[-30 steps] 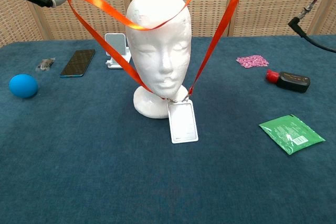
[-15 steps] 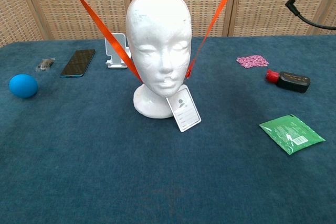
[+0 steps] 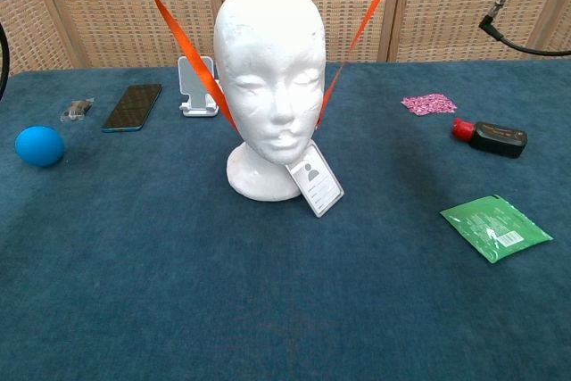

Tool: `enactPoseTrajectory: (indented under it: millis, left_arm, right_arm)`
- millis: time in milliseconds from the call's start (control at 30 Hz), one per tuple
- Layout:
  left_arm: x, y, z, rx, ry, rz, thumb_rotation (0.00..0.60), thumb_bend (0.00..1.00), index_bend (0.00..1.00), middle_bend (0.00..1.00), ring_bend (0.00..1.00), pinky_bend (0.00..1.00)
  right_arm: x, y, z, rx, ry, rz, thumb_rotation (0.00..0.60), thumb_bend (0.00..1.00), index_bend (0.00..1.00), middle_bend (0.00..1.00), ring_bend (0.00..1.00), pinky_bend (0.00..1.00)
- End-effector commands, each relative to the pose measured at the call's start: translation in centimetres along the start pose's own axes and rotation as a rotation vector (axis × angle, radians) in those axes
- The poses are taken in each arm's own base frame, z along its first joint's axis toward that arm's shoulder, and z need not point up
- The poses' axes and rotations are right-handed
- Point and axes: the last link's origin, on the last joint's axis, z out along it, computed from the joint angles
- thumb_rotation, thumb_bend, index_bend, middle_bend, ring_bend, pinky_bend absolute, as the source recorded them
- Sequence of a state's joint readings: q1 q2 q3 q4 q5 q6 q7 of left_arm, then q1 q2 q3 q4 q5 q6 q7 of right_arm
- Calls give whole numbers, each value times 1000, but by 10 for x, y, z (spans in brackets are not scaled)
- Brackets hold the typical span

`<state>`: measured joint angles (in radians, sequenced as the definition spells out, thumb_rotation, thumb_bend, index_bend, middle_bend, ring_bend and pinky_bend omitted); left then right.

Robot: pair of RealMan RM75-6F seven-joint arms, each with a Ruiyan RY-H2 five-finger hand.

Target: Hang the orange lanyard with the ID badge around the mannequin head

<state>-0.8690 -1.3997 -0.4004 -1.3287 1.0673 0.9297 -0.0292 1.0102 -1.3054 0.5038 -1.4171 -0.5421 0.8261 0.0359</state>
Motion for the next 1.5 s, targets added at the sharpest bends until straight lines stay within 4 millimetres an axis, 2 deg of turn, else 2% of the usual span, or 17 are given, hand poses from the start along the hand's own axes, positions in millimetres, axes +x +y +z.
enactPoseTrajectory:
  millis: [33,300,333,433,467,500,533,567,600,667,767,967,1167,1333,1500]
  left_arm:
    - [-7,-4,7,28,-15,11,600,465,650,0,0,0]
    - [-26,-10,19,84,-46,22,600,462,600,0,0,0]
    - [-27,-10,19,85,-50,21,600,461,570,0,0,0]
    - [-34,-11,21,88,-68,22,600,450,337,0,0,0]
    - [-36,-12,21,89,-78,20,600,442,209,0,0,0]
    - [-37,-13,20,89,-85,20,600,404,99,0,0,0]
    - [-38,-13,20,89,-91,20,600,358,44,0,0,0]
    - [-39,-14,21,88,-95,19,600,261,2,0,0,0]
    - [-39,-14,21,87,-95,18,600,144,0,0,0,0]
    - [-38,-14,20,81,-79,9,600,24,0,0,0,0]
    - [-36,-16,18,71,-66,3,600,0,0,0,0,0]
    - [-23,-21,8,46,-35,-5,600,0,0,0,0,0]
    - [-4,-36,-23,24,7,66,600,0,0,0,0,0]
    - [11,-60,-67,63,49,174,600,0,0,0,0,0]
    - [21,-82,-128,173,77,209,600,0,0,0,0,0]
  right_arm:
    - [-7,7,10,-29,-9,0,600,672,734,0,0,0]
    - [-12,31,28,-91,-9,-18,600,672,734,0,0,0]
    - [-12,32,29,-93,-11,-17,600,672,734,0,0,0]
    - [-12,39,30,-104,-20,-35,600,665,723,0,0,0]
    - [-13,42,29,-107,-26,-41,600,641,689,0,0,0]
    - [-13,44,29,-109,-31,-44,600,586,615,0,0,0]
    - [-13,47,28,-111,-38,-49,600,524,539,0,0,0]
    - [-13,50,28,-114,-45,-57,600,395,394,0,0,0]
    - [-13,51,28,-115,-46,-59,600,257,253,0,0,0]
    - [-12,54,28,-118,-39,-66,600,91,95,0,0,0]
    - [-11,57,26,-115,-27,-79,600,27,33,0,0,0]
    - [-1,58,14,-83,15,-122,600,25,28,0,0,0]
    - [16,65,-16,-54,49,-197,600,26,28,0,0,0]
    - [30,80,-47,-10,82,-327,600,25,28,0,0,0]
    - [41,101,-89,87,104,-517,600,15,29,0,0,0]
